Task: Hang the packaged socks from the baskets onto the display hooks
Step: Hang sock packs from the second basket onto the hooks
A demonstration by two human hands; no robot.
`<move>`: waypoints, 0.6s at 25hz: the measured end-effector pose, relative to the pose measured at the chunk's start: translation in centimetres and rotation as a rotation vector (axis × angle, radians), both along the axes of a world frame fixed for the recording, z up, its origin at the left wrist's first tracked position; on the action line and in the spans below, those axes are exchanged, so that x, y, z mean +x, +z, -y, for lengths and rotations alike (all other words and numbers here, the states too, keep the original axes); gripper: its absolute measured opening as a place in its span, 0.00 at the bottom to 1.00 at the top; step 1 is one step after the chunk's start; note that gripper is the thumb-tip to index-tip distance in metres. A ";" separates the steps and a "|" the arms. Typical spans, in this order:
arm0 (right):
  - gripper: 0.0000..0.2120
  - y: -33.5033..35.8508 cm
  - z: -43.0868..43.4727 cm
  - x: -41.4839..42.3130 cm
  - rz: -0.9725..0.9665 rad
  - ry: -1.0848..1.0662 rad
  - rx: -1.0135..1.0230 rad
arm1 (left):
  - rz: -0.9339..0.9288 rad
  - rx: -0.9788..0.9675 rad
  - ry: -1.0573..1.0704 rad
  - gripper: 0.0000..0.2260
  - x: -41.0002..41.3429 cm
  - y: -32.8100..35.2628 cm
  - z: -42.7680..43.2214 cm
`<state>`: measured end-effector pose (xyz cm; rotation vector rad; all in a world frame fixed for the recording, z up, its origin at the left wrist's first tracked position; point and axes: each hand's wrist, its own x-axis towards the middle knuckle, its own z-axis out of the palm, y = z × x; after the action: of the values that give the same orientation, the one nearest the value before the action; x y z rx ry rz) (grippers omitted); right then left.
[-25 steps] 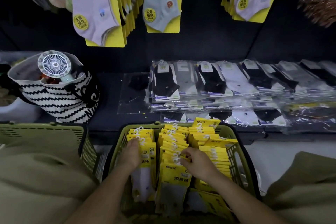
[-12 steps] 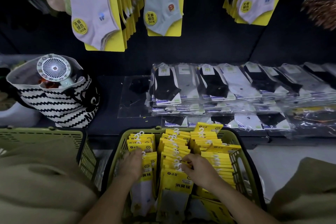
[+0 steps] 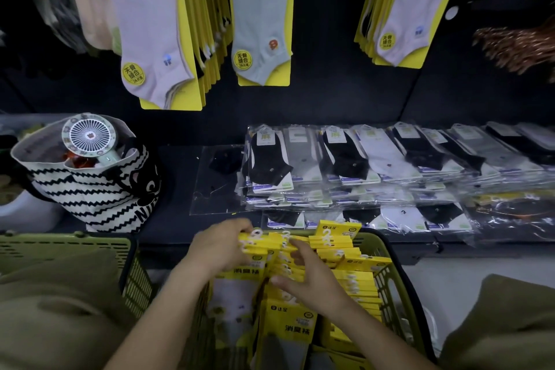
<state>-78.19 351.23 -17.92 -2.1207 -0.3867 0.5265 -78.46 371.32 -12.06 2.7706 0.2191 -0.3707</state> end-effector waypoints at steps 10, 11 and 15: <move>0.16 12.1 -2.7 6.3 0.150 -0.200 0.569 | 0.475 -1.130 0.085 0.27 2.9 12.7 0.7; 0.15 13.6 -2.5 6.9 0.179 -0.179 0.590 | 0.447 -1.226 0.076 0.30 3.1 12.9 0.5; 0.12 18.0 -2.2 8.6 0.279 -0.101 0.588 | 0.392 -1.243 0.062 0.26 4.1 13.5 0.7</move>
<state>-69.58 353.46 0.13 -1.6261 -0.5155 0.0381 -74.34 370.59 1.41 1.5465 -0.0372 0.0766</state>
